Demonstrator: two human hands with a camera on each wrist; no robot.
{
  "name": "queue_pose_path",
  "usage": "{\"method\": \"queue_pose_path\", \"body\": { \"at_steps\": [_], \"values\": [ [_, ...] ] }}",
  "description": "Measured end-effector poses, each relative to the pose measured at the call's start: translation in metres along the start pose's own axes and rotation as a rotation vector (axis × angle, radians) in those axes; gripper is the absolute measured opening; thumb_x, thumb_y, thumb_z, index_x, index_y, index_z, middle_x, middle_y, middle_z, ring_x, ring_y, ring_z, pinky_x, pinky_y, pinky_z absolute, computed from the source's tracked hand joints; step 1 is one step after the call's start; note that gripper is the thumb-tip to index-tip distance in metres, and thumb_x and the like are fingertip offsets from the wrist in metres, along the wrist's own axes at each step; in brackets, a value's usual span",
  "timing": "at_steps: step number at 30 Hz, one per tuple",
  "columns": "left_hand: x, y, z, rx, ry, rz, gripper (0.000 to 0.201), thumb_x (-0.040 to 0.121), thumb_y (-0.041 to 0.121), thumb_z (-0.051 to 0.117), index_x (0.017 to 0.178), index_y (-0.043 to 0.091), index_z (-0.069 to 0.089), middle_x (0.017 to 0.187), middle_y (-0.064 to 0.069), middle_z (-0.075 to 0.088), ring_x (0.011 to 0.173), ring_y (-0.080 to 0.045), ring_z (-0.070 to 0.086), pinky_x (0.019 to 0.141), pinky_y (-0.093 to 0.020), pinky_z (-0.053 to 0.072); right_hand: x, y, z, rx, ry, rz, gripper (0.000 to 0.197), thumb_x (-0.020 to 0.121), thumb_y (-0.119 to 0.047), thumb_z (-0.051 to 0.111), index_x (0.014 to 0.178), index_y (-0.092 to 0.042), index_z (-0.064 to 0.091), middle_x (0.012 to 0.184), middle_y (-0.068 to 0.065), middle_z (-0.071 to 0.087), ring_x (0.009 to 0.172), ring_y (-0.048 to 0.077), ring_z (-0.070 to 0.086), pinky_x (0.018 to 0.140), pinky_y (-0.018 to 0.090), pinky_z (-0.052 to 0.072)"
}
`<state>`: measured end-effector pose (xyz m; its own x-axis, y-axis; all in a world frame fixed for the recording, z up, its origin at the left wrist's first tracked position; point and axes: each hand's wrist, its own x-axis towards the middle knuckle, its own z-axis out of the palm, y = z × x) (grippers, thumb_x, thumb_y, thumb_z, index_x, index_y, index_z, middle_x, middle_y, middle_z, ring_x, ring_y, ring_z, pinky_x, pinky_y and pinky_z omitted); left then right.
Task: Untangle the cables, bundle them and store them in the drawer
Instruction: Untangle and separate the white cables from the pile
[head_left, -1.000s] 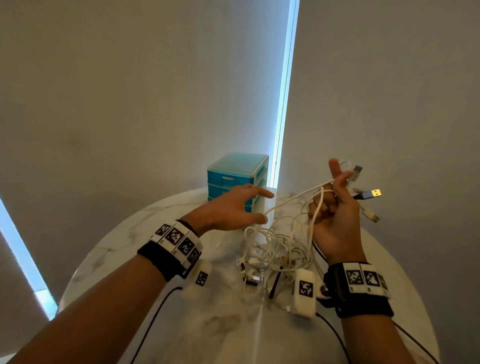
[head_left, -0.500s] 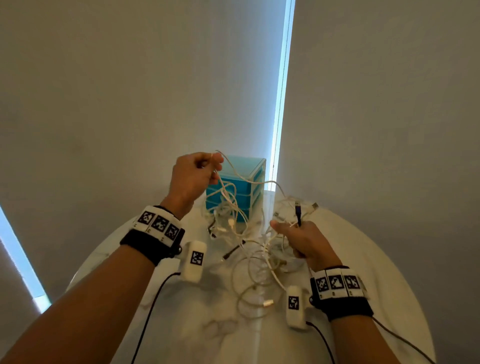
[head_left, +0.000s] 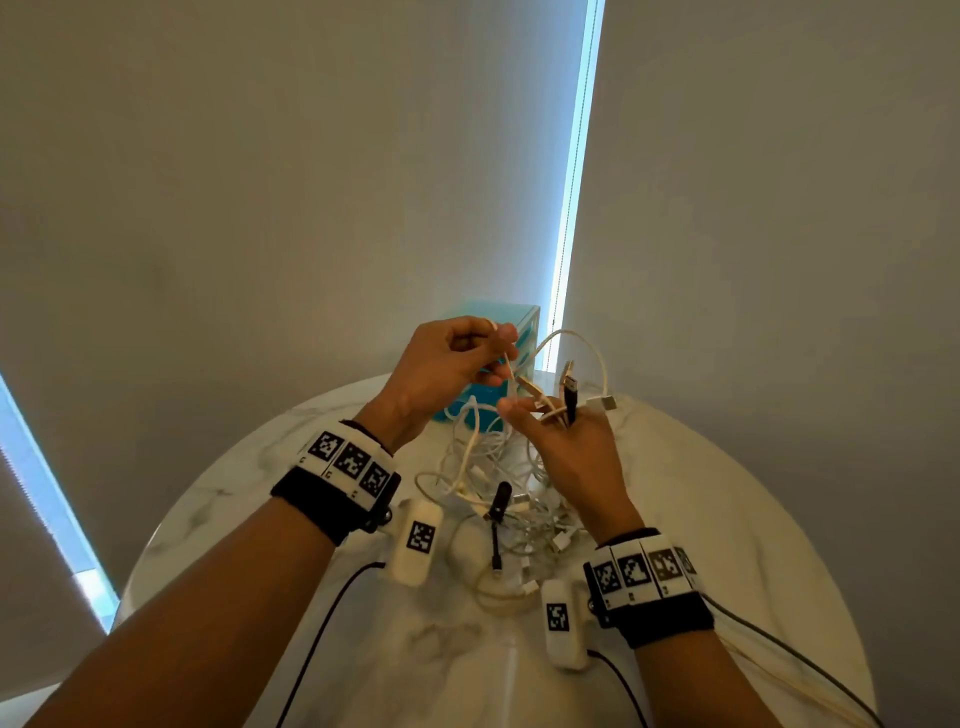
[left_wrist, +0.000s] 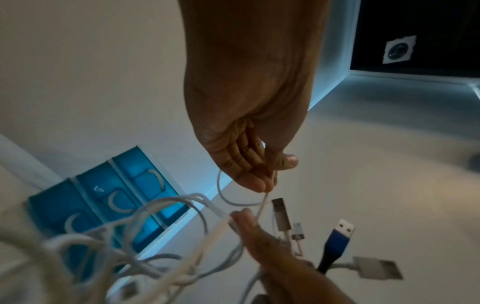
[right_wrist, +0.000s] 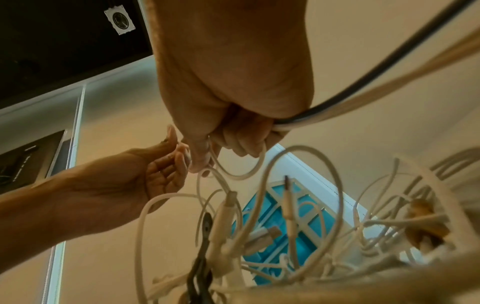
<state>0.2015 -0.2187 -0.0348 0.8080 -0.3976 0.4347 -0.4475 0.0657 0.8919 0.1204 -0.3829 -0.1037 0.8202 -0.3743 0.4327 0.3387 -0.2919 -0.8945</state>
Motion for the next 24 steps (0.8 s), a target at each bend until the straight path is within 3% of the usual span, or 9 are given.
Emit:
{"method": "queue_pose_path", "body": {
  "at_steps": [2, 4, 7, 9, 13, 17, 19, 21, 24],
  "values": [
    [-0.004, -0.009, -0.001, 0.080, -0.061, -0.040, 0.041, 0.099, 0.046, 0.071, 0.125, 0.015, 0.072, 0.114, -0.002, 0.078, 0.096, -0.018, 0.078, 0.081, -0.031, 0.065, 0.003, -0.001, -0.003, 0.014, 0.051, 0.000, 0.012, 0.087, -0.042, 0.087, 0.092, -0.031, 0.084, 0.077, -0.014, 0.079, 0.071, -0.004, 0.068, 0.065, 0.014, 0.049],
    [-0.011, -0.023, -0.004, 0.261, -0.180, -0.113, 0.043, 0.098, 0.055, 0.068, 0.128, 0.025, 0.069, 0.119, 0.007, 0.074, 0.101, -0.013, 0.076, 0.081, -0.028, 0.063, 0.005, -0.005, -0.007, 0.146, 0.095, 0.066, 0.010, 0.088, -0.042, 0.087, 0.092, -0.034, 0.082, 0.074, -0.014, 0.076, 0.060, -0.001, 0.061, 0.054, 0.016, 0.046],
    [-0.016, -0.045, -0.012, 0.592, -0.411, -0.153, 0.030, 0.096, 0.056, 0.069, 0.114, 0.034, 0.077, 0.115, 0.014, 0.074, 0.102, -0.007, 0.068, 0.088, -0.029, 0.055, 0.013, -0.006, -0.023, 0.431, 0.252, 0.225, 0.028, 0.086, -0.036, 0.090, 0.108, -0.020, 0.082, 0.066, -0.010, 0.059, 0.045, 0.002, 0.042, 0.041, 0.019, 0.033],
    [-0.017, -0.052, -0.019, 0.746, -0.470, -0.195, 0.031, 0.093, 0.060, 0.072, 0.109, 0.034, 0.079, 0.113, 0.014, 0.074, 0.102, -0.006, 0.066, 0.086, -0.028, 0.052, 0.018, -0.005, -0.038, 0.602, 0.338, 0.269, 0.033, 0.086, -0.034, 0.089, 0.111, -0.015, 0.080, 0.058, -0.009, 0.042, 0.043, 0.005, 0.027, 0.038, 0.021, 0.024],
    [-0.008, -0.060, -0.024, 0.948, -0.392, -0.213, 0.044, 0.087, 0.072, 0.069, 0.105, 0.032, 0.075, 0.112, 0.014, 0.072, 0.106, -0.009, 0.066, 0.093, -0.035, 0.055, 0.019, -0.004, -0.058, 0.808, 0.383, 0.239, 0.032, 0.089, -0.042, 0.081, 0.115, -0.023, 0.080, 0.056, -0.010, 0.032, 0.046, 0.006, 0.022, 0.040, 0.021, 0.023],
    [-0.009, -0.048, -0.001, 0.882, -0.202, 0.138, 0.039, 0.084, 0.075, 0.071, 0.106, 0.043, 0.068, 0.108, 0.022, 0.067, 0.102, 0.002, 0.063, 0.086, -0.026, 0.055, 0.019, -0.007, -0.054, 0.823, 0.319, 0.216, 0.032, 0.096, -0.044, 0.074, 0.120, -0.025, 0.079, 0.063, -0.013, 0.044, 0.046, 0.006, 0.021, 0.040, 0.018, 0.023],
    [-0.008, -0.039, 0.016, 0.892, -0.231, 0.193, 0.045, 0.083, 0.076, 0.069, 0.116, 0.046, 0.068, 0.111, 0.022, 0.065, 0.104, 0.001, 0.062, 0.086, -0.025, 0.053, 0.018, -0.013, -0.053, 0.842, 0.273, 0.204, 0.032, 0.102, -0.044, 0.067, 0.126, -0.024, 0.074, 0.057, -0.013, 0.039, 0.046, 0.006, 0.021, 0.041, 0.018, 0.021],
    [-0.006, -0.036, 0.026, 0.940, -0.310, 0.153, 0.050, 0.085, 0.075, 0.070, 0.125, 0.045, 0.068, 0.113, 0.021, 0.067, 0.108, -0.002, 0.062, 0.089, -0.030, 0.054, 0.016, -0.019, -0.055, 0.867, 0.236, 0.195, 0.033, 0.105, -0.044, 0.061, 0.130, -0.024, 0.070, 0.055, -0.011, 0.035, 0.045, 0.005, 0.021, 0.043, 0.018, 0.019],
    [-0.002, -0.041, 0.030, 0.929, -0.322, 0.115, 0.028, 0.095, 0.054, 0.073, 0.116, 0.036, 0.077, 0.112, 0.016, 0.074, 0.108, -0.006, 0.066, 0.096, -0.036, 0.057, 0.015, -0.021, -0.060, 0.884, 0.231, 0.184, 0.035, 0.107, -0.046, 0.059, 0.132, -0.025, 0.069, 0.057, -0.009, 0.024, 0.045, 0.005, 0.021, 0.043, 0.018, 0.020]
  ]
}}
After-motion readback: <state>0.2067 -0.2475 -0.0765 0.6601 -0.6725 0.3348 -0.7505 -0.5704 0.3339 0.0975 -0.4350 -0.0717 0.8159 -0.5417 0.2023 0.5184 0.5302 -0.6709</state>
